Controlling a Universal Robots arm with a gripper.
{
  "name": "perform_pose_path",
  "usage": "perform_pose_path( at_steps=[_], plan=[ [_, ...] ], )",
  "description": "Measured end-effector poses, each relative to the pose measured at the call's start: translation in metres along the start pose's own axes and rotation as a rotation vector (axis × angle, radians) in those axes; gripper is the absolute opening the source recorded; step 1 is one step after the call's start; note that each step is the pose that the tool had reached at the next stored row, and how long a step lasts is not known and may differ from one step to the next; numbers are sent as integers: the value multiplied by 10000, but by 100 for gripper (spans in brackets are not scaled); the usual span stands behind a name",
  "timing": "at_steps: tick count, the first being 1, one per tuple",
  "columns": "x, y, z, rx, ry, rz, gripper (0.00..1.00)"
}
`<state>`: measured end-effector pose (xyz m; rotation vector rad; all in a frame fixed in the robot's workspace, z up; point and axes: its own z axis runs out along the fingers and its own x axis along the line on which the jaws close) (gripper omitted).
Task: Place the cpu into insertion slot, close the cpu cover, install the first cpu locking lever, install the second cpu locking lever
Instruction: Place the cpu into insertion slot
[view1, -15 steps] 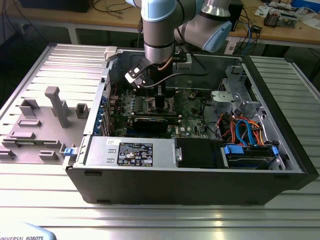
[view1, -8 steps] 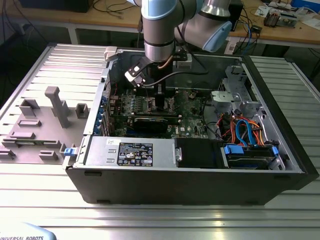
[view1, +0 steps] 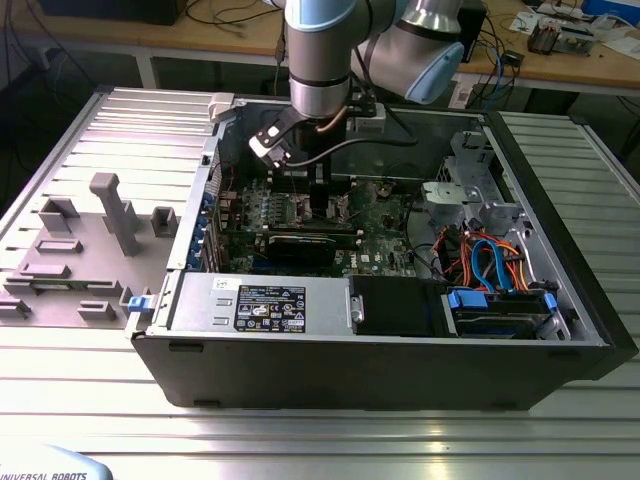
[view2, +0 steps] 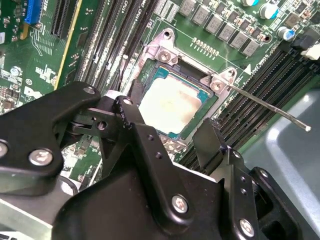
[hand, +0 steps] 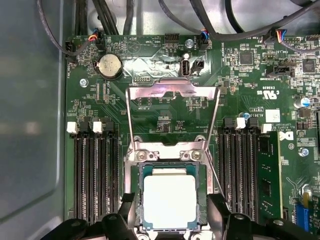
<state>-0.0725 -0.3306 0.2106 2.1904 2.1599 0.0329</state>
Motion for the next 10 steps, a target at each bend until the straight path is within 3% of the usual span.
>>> perform_pose_path(
  at_steps=[1,5,8,10],
  plan=[
    [0,3,0,21,2,2,66],
    [0,7,0,33,7,3,41],
    [0,9,0,33,7,4,35],
    [0,15,1,47,11,1,23]
  ],
)
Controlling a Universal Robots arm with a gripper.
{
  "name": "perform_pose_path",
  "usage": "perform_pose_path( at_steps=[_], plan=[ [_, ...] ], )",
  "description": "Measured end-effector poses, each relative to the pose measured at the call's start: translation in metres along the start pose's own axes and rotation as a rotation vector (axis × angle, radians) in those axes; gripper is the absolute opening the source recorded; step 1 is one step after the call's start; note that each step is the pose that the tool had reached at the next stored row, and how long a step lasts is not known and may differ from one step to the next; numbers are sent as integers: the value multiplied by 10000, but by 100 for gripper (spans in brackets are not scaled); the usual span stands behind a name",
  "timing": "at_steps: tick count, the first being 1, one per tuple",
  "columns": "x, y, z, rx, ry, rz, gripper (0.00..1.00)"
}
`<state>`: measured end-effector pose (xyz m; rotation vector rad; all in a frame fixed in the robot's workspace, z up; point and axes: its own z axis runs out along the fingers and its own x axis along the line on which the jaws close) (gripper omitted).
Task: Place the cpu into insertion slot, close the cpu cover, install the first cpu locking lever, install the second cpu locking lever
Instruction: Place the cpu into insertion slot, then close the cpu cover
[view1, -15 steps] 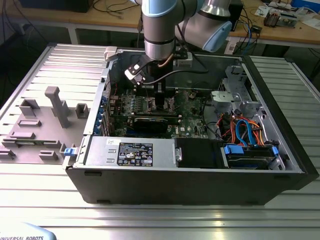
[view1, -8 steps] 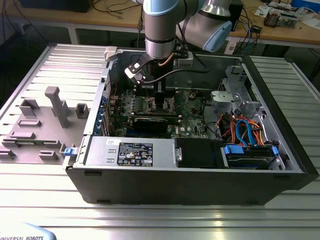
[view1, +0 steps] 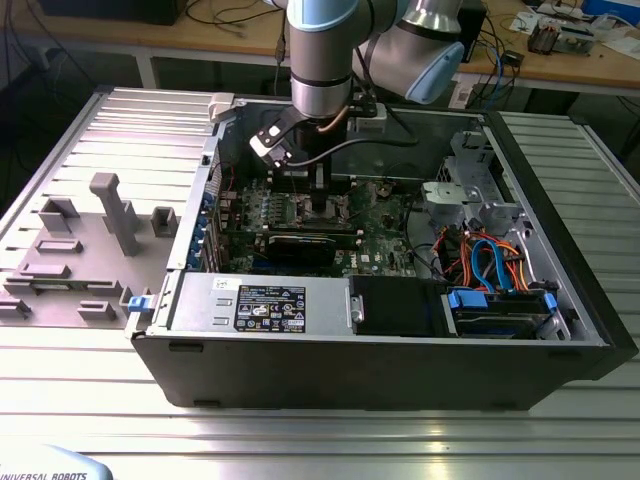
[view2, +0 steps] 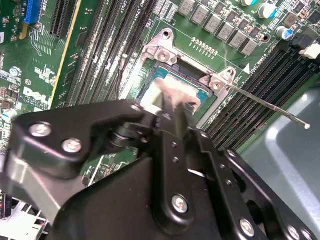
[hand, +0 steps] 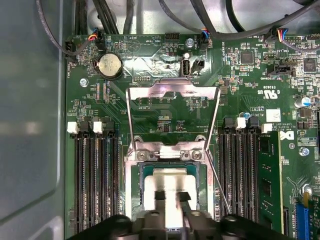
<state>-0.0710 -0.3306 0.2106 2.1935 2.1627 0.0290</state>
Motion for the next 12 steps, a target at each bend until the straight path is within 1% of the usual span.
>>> perform_pose_path(
  at_steps=[2,7,9,12],
  plan=[
    [0,8,0,35,14,2,11],
    [0,9,0,50,16,2,11],
    [0,9,0,134,15,0,11],
    [0,9,0,140,15,0,11]
  ],
)
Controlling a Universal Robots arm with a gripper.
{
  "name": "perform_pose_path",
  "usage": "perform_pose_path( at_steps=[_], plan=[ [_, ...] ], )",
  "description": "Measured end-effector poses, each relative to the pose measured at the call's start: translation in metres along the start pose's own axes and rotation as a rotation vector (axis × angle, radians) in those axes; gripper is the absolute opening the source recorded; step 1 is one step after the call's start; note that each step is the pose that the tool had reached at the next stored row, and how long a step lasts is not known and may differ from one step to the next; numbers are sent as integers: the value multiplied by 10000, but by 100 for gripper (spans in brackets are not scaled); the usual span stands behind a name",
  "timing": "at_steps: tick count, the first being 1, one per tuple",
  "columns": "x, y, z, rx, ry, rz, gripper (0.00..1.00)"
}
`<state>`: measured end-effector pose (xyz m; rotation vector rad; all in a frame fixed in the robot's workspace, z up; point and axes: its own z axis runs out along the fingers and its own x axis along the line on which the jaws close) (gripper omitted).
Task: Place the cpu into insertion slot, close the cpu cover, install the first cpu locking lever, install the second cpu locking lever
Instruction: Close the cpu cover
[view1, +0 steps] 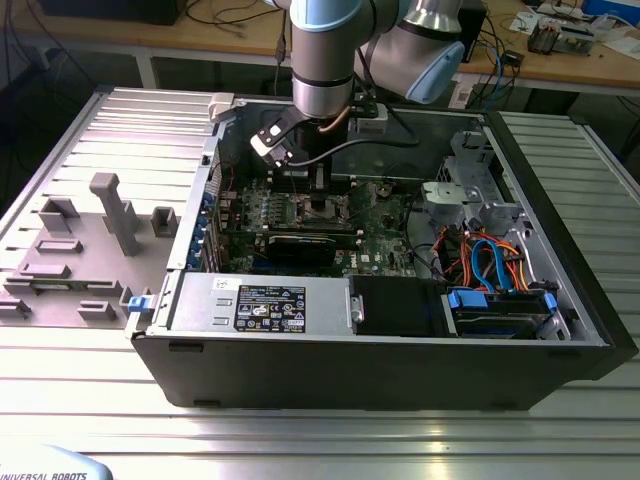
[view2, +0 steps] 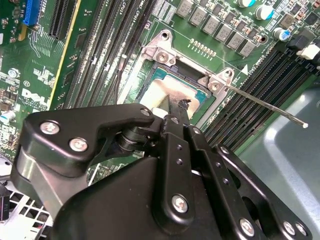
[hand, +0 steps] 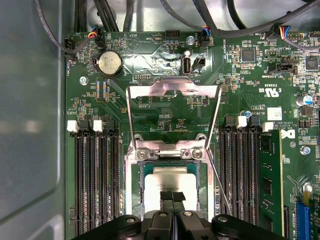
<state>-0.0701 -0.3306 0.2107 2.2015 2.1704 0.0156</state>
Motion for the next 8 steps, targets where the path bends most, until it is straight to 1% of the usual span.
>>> perform_pose_path(
  at_steps=[8],
  plan=[
    [0,0,0,12,-1,-1,11]
  ],
)
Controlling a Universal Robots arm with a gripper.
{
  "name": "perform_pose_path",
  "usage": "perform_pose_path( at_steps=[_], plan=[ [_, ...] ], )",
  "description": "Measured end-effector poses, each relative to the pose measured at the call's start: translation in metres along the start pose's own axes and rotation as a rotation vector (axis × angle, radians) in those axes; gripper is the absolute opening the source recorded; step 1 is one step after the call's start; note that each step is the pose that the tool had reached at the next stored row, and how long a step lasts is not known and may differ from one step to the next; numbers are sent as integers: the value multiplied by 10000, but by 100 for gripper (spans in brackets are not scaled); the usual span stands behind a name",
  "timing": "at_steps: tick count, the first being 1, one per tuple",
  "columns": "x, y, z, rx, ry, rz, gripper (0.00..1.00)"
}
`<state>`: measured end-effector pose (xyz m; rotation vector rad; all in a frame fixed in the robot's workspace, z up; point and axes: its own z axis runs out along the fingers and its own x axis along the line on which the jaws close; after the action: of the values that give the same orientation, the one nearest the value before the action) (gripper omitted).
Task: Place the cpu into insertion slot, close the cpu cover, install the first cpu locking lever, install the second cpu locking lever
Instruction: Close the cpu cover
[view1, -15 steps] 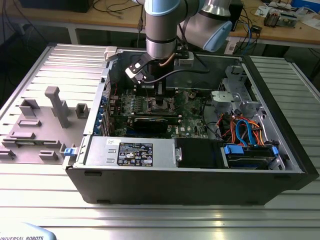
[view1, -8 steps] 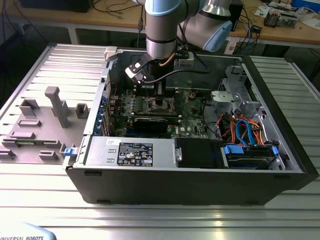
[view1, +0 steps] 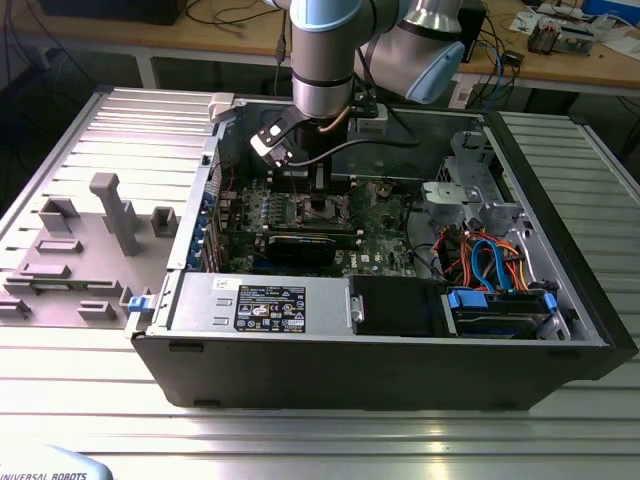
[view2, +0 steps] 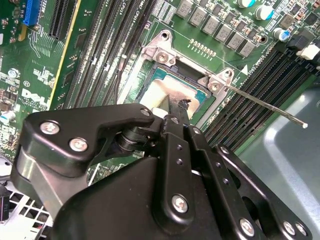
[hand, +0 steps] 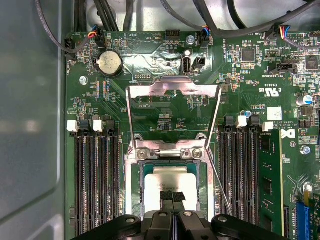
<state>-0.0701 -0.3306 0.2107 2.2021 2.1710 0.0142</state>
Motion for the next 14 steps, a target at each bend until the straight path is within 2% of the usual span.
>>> perform_pose_path(
  at_steps=[1,2,3,14],
  plan=[
    [1,2,2,36,3,-4,11],
    [1,2,2,144,-1,-5,11],
    [1,1,1,165,-3,-5,11],
    [1,1,1,190,-3,-5,11]
  ],
)
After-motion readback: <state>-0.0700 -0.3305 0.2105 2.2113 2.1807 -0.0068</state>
